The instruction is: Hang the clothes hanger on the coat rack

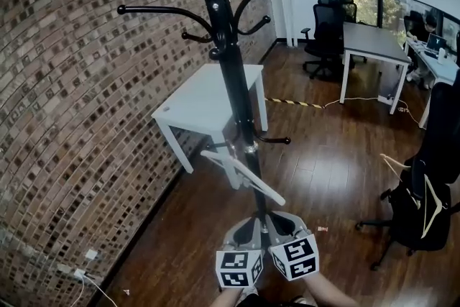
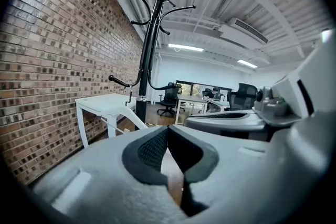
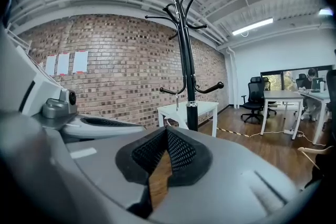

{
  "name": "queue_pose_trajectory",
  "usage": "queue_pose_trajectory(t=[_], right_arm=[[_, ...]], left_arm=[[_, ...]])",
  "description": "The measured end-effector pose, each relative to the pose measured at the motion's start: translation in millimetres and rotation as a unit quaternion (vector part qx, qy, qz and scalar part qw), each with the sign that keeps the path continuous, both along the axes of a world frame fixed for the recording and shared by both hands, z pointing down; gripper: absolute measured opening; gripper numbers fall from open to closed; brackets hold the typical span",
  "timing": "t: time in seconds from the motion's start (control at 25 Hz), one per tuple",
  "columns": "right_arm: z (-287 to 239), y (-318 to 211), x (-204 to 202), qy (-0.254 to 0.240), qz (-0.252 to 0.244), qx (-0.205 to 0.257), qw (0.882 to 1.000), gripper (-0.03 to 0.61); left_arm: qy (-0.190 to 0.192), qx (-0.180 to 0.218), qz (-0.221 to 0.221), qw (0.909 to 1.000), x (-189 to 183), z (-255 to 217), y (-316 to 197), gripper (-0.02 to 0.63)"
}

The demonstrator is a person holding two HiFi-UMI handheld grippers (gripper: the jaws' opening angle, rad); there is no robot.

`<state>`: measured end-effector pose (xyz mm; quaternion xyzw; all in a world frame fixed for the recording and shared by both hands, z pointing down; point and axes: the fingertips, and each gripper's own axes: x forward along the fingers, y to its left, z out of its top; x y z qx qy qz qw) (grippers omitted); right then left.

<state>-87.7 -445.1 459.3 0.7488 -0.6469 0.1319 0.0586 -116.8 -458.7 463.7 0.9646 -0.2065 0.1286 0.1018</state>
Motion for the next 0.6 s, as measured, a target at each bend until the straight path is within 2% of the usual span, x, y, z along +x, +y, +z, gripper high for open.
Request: queue_pose_trajectory(t=[0.6], right_arm=[[-0.3, 6.7, 2.5, -0.008, -0.017, 0.002, 1.0, 0.0]], left_arm=[[-0.003, 0.006, -0.013, 0.9999, 1.8, -3.9, 6.9, 0.003]])
